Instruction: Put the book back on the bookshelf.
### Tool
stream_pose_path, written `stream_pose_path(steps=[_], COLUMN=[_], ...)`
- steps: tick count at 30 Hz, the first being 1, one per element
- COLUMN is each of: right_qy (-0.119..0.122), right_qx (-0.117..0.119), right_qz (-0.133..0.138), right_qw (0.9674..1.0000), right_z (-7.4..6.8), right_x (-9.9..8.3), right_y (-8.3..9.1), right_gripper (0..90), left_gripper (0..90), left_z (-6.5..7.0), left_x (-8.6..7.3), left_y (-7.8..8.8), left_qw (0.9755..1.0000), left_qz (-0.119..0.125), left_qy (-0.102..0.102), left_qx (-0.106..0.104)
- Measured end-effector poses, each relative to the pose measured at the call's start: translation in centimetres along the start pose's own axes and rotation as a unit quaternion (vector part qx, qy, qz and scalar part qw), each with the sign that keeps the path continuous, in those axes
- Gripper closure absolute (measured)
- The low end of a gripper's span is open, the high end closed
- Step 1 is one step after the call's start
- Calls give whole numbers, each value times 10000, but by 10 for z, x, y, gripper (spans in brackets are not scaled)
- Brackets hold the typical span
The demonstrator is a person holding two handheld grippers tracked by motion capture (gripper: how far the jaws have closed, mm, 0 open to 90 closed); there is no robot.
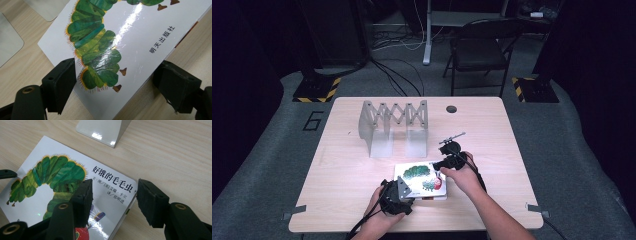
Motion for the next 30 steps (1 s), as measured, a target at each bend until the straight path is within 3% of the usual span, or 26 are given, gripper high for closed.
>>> stream_pose_path(steps=[12, 14, 15, 19, 28, 30], right_qy=[-136, -115, 22, -71, -481, -448], right_qx=[58, 74, 73, 82, 390, 410], right_qz=[2, 4, -68, -47, -151, -156], right_qw=[9999, 9999, 9999, 9999, 9980, 9980], right_z=[1, 3, 5, 8, 18, 22], right_x=[1, 1, 0, 1, 7, 8], right_y=[-1, -1, -1, -3, -10, -13], right_gripper=[469, 464, 458, 422, 356, 351], left_gripper=[193, 193, 193, 193, 194, 194], left_z=[-4, -5, -5, -6, -5, -5], left_x=[-3, -3, -3, -4, -4, -4], left_y=[-2, -2, -2, -1, -2, -2], left_qw=[9998, 9998, 9998, 9998, 9997, 9997], left_qz=[177, 180, 180, 152, 245, 247], left_qy=[-39, -46, -40, -74, -15, -17], left_qx=[0, -41, -42, -75, -65, -58])
Point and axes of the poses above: each handheld gripper's, and its own axes: y roughly backward along the jaws, x roughly out of its top, z roughly to its right, the point moved 1 cm from there along -y, roughly forward along the jaws
